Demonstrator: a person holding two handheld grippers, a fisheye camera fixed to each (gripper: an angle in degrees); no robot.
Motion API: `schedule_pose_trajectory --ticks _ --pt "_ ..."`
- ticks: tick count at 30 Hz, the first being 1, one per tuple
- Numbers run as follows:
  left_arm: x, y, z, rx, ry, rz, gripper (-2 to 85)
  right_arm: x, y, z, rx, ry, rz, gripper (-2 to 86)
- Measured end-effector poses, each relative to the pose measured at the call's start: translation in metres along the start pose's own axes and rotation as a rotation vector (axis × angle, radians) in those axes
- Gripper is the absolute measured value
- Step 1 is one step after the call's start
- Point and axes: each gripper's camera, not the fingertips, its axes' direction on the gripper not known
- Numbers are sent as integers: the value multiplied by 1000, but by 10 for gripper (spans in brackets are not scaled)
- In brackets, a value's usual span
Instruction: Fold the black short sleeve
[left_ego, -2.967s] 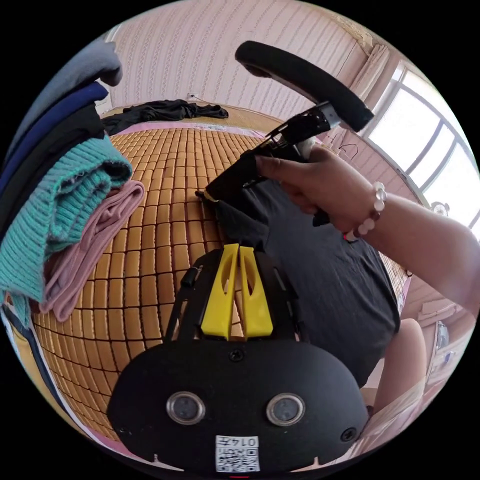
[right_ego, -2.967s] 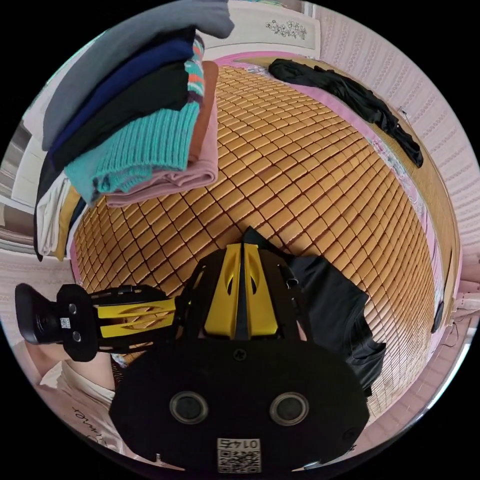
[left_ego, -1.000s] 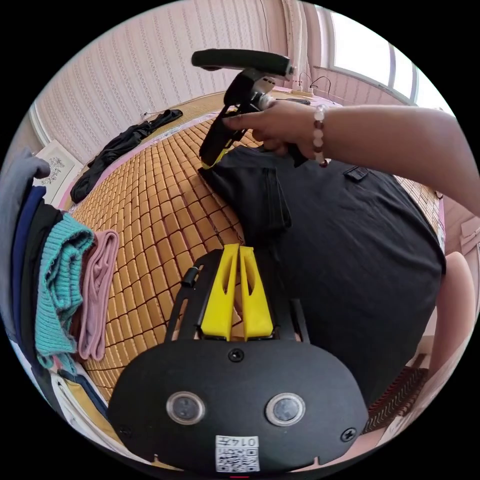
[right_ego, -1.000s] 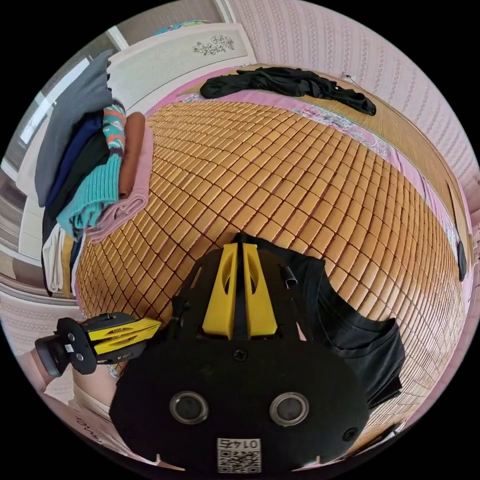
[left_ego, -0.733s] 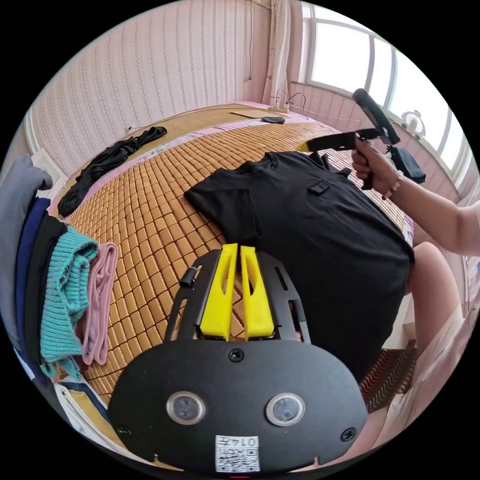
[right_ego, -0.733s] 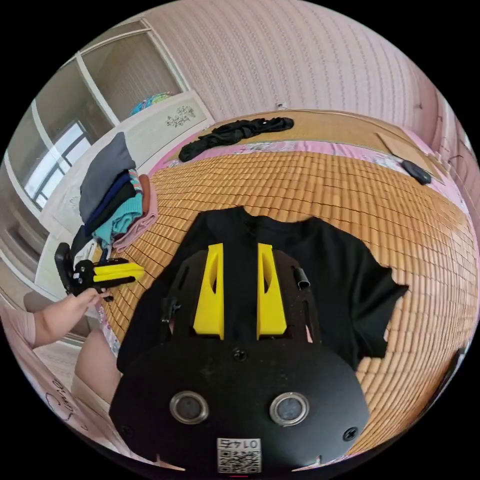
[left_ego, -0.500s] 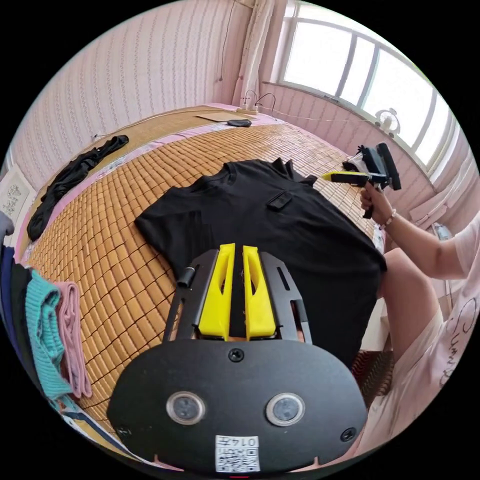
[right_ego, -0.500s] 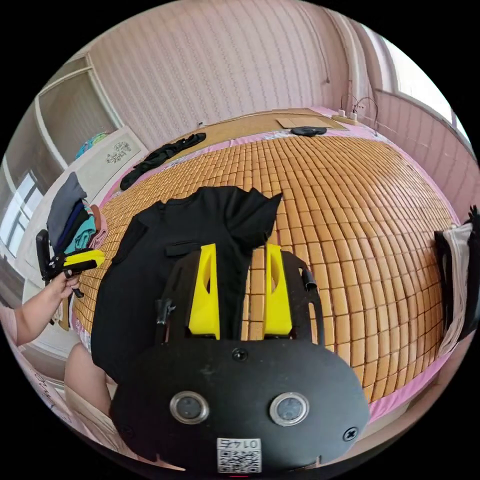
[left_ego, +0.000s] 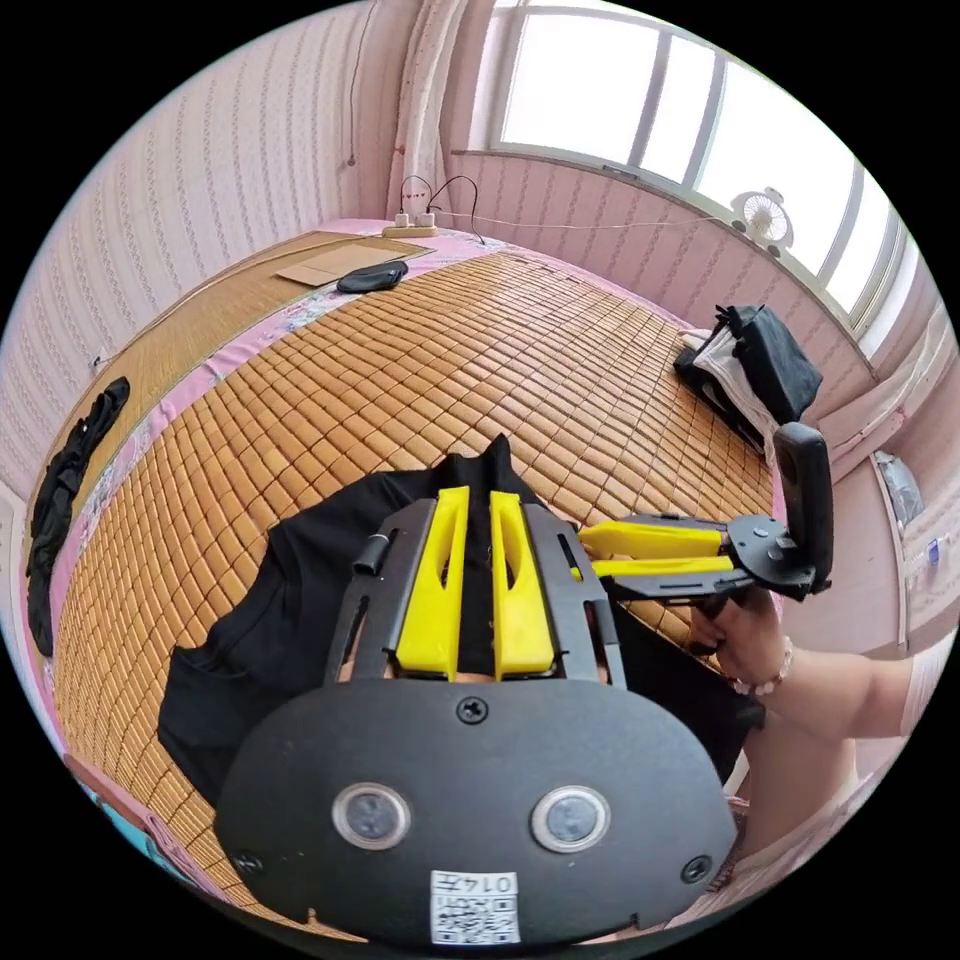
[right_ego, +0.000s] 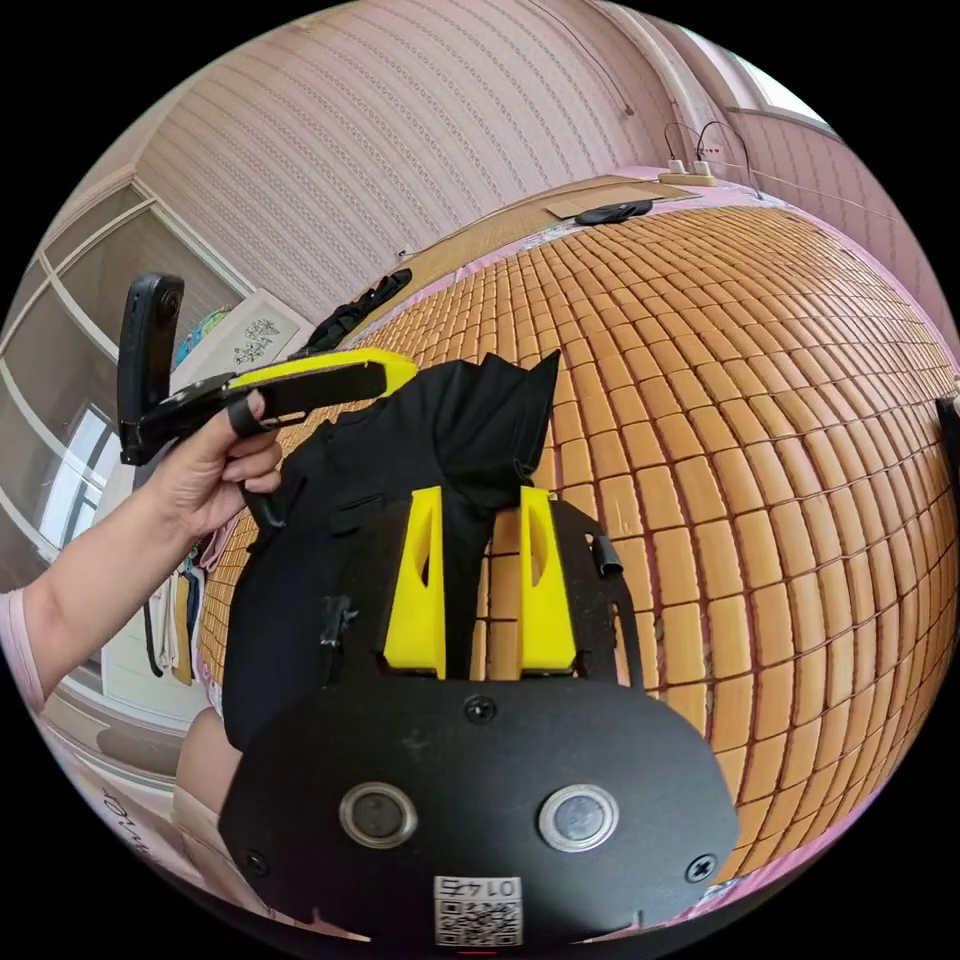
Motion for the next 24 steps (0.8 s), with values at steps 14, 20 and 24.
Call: schedule_pose_trajectory --ticks 14,20,24 --pt "18 -66 111 -141 -42 5 32 48 -2 -59 19 -135 111 33" --pt "-18 -66 80 -46 40 -121 3 47 2 -78 36 -171 82 12" --pt "-44 -41 22 125 101 -162 6 27 6 -97 78 -196 -51 9"
